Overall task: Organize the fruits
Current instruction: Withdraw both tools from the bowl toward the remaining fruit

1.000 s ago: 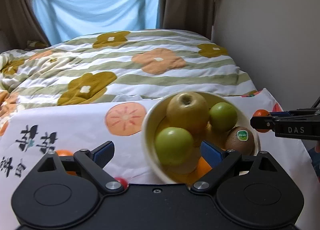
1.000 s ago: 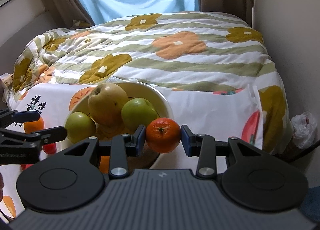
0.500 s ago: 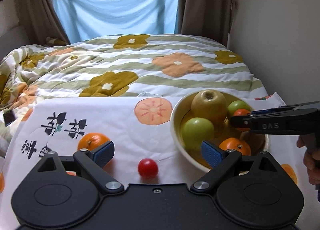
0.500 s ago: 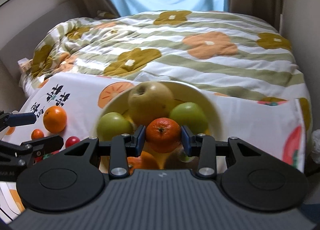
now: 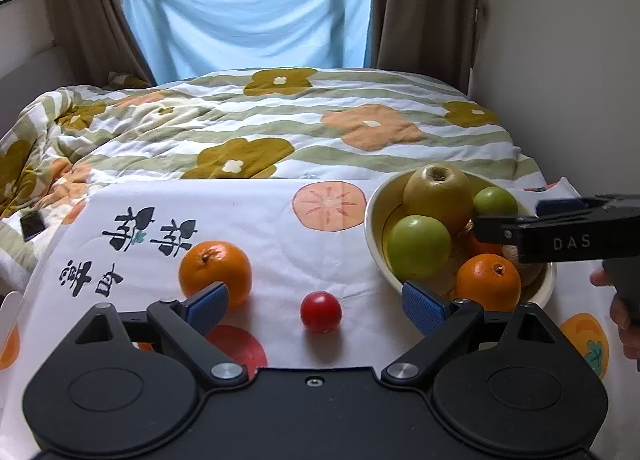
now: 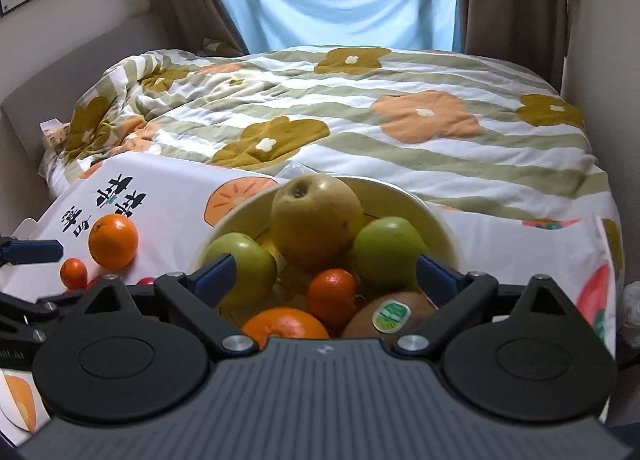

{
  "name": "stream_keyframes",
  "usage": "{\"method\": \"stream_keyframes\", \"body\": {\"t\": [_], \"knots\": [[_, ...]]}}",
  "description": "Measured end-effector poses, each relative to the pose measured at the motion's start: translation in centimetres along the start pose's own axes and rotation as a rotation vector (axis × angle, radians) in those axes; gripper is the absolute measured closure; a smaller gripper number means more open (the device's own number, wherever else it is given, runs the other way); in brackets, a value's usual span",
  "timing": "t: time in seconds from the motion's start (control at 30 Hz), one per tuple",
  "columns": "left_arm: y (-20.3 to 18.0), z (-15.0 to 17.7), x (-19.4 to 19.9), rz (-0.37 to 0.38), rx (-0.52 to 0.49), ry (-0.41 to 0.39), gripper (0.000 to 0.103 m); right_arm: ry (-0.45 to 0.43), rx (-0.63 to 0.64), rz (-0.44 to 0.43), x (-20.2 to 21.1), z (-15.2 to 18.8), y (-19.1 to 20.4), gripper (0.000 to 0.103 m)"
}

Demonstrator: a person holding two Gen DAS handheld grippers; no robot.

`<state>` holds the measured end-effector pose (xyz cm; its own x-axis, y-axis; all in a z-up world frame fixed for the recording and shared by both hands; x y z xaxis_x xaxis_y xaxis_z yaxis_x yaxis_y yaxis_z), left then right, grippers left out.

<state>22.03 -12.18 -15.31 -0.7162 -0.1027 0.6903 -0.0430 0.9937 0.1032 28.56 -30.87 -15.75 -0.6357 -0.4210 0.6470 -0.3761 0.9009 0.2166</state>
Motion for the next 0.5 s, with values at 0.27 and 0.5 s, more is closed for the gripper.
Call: {"method": "stream_keyframes", "body": {"t": [0.27, 0.5], "knots": [[0.5, -0.1, 1.4, -0.012, 0.005, -0.020, 0.007, -0.009, -0.047, 0.026, 1.4, 0.4, -0.8, 0.000], [0.9, -0.1, 3.7, -0.030, 0.016, -0.054, 0.007, -0.030, -0.042, 0.036, 3.5, 0.4, -0.4, 0.000]]}}
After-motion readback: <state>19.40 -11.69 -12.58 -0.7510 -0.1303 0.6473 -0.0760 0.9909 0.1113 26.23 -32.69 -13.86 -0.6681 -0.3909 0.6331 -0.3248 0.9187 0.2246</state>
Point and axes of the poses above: each gripper's, at about its wrist camera, not at the fingertips, and x roughly against the way its jaws point, y to its left, z to its underside, the point moved 7 cm from there along -x, roughly the way its jaws point, and after that the axes turned 7 degrees about -z, right-handed, at the moved point
